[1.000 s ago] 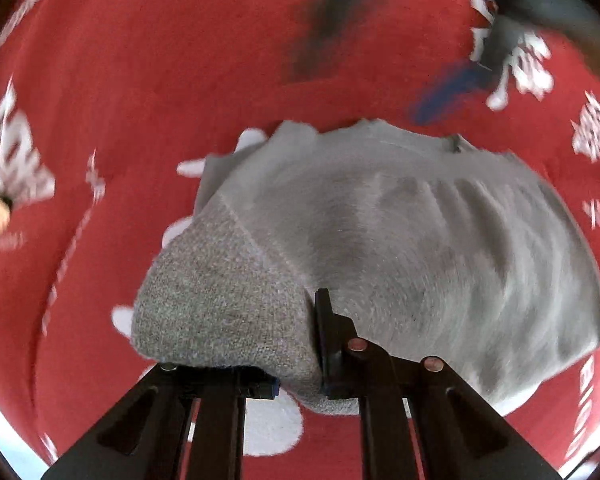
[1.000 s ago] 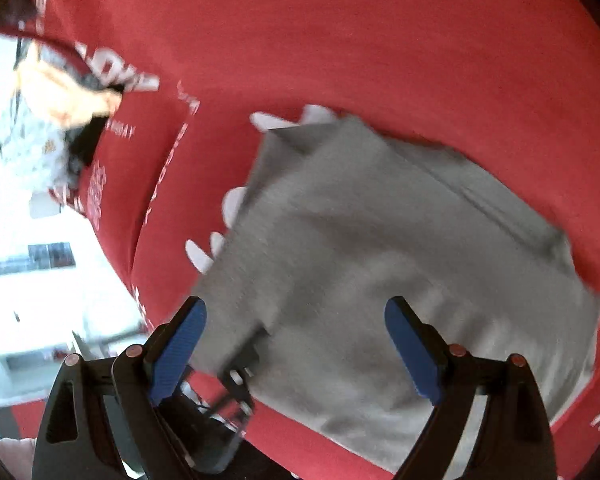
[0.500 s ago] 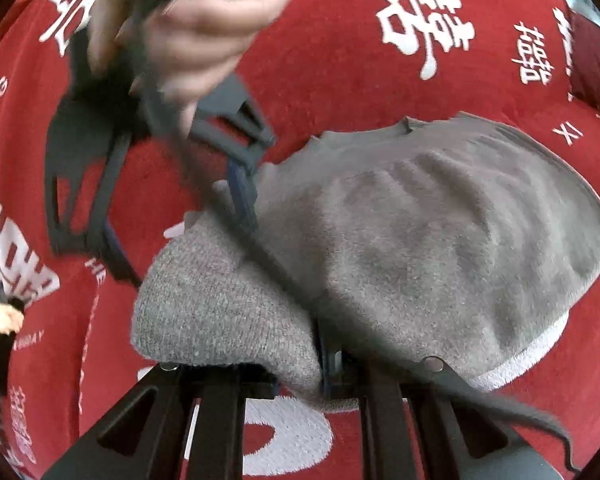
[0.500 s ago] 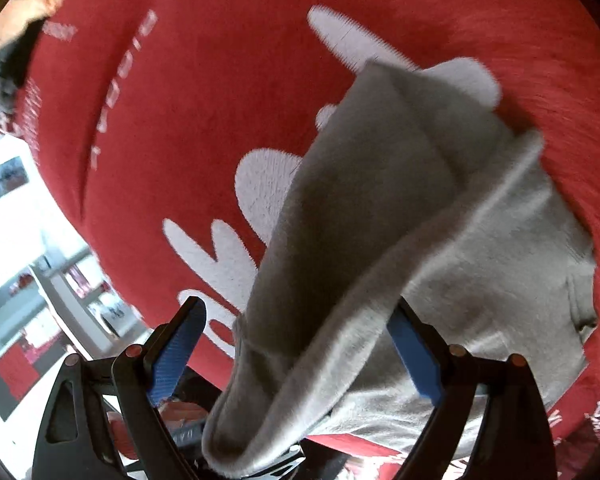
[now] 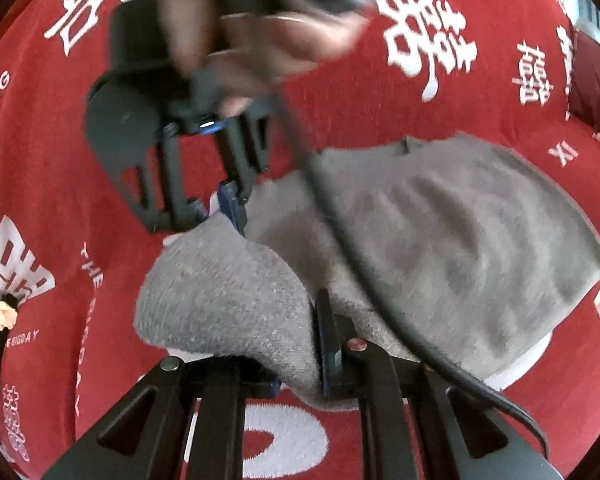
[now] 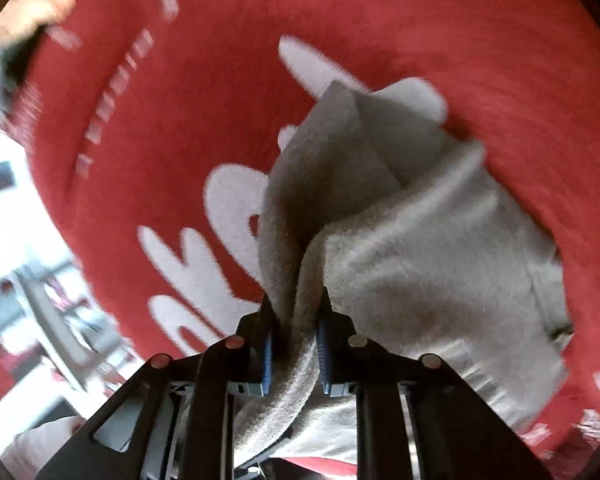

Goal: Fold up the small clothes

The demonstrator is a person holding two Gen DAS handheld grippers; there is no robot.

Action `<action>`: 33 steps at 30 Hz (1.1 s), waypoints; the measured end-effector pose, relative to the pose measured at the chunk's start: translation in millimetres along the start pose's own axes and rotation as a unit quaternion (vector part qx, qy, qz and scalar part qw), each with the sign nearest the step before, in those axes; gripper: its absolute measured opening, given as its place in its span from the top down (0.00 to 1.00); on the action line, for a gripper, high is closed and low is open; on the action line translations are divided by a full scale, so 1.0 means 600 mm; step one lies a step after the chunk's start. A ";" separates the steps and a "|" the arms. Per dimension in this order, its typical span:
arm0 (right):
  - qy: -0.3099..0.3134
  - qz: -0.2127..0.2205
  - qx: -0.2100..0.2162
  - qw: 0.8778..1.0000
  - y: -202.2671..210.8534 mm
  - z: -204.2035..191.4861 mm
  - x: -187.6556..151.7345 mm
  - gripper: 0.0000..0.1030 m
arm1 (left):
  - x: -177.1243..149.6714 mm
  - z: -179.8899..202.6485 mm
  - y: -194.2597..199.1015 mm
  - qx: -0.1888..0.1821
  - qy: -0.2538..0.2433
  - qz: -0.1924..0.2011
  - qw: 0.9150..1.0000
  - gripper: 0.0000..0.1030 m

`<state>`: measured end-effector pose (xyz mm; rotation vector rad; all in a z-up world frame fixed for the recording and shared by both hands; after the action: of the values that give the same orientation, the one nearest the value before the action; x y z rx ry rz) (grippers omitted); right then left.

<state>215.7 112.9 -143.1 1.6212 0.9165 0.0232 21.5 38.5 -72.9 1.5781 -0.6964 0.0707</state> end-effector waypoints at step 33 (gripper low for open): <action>-0.295 0.291 0.414 0.811 -0.169 0.516 -0.533 0.84 | 0.075 0.427 0.030 -0.138 -0.331 0.004 0.933 0.86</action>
<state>91.1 -325.5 -170.9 2.4607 -0.1443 -0.4958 -41.7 -214.5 -76.1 1.3168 -1.1783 -0.5580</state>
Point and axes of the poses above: each gripper's, at about its wrist camera, not at the fingertips, and y roughly against the way its jaws point, z to its right, x to its top, the point moved 1 cm from there along -y, roughly the way its jaws point, and after that the axes turned 11 degrees about -z, right-handed, at the moved point
